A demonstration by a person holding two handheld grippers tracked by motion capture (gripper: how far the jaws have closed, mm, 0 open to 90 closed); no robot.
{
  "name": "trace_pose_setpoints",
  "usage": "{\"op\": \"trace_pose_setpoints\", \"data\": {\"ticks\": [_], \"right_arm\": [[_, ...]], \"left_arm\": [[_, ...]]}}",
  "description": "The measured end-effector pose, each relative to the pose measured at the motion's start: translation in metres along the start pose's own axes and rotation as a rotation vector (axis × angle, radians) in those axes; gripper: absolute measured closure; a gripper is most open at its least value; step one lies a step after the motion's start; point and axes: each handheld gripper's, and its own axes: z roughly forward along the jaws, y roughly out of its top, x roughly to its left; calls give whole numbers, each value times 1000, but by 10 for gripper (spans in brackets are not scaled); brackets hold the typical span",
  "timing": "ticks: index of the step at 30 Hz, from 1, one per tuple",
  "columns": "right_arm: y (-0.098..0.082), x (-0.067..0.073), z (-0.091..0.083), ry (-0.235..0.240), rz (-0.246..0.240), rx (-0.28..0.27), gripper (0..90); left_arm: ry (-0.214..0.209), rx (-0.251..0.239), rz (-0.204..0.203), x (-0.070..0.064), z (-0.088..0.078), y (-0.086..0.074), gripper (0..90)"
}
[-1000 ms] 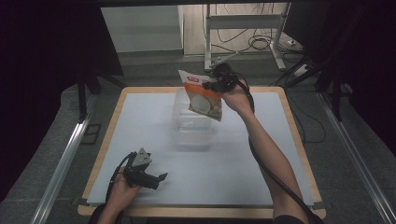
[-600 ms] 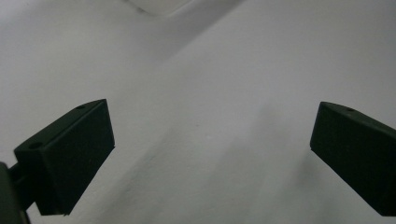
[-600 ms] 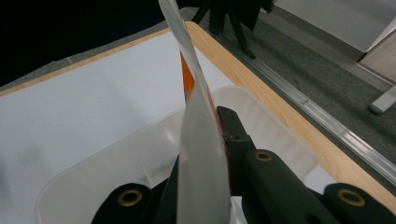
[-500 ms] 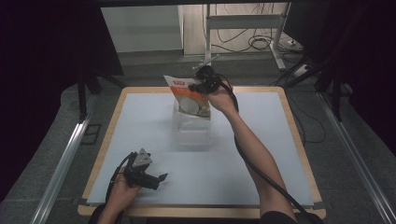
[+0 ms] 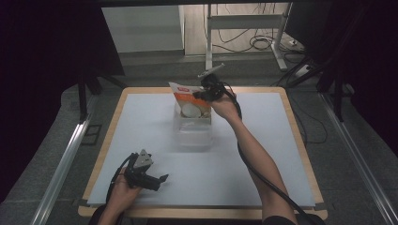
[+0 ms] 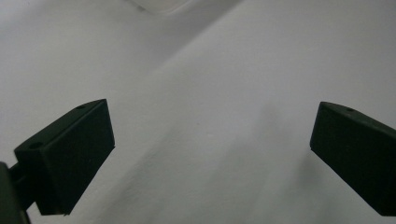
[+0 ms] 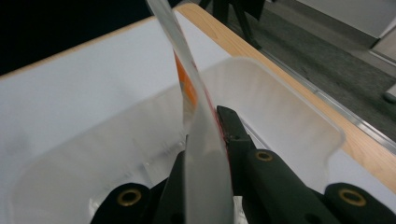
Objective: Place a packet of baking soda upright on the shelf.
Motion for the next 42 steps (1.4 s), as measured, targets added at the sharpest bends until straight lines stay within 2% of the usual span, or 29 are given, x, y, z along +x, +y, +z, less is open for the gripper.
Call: {"op": "trace_pose_setpoints", "data": {"ticks": [5,11,14,15,16,19,23,30,42], "right_arm": [[-12,-7,-3,-27,9,14,880],[-12,-6,-5,-29,-2,36,847],[-9,-5,-10,-40,1,33,697],[-9,-7,-14,-50,10,14,569],[-9,-7,-14,-50,10,14,569],[-9,-9,-20,-72,16,3,399],[-12,-10,-24,-102,9,-9,230],[-18,-9,-24,-92,-7,5,138],[-24,-1,-26,-75,-36,29,86]], "left_arm": [[1,-6,-2,0,-1,0,0],[-1,-9,-6,0,-1,0,0],[-1,-9,-6,0,-1,0,0],[-1,-7,-4,0,0,0,0],[-1,-7,-4,0,0,0,0],[0,-5,-1,-1,0,0,0],[0,-3,0,0,0,0,0],[0,-4,-1,0,0,0,0],[-5,-19,-3,0,-2,1,0]]}}
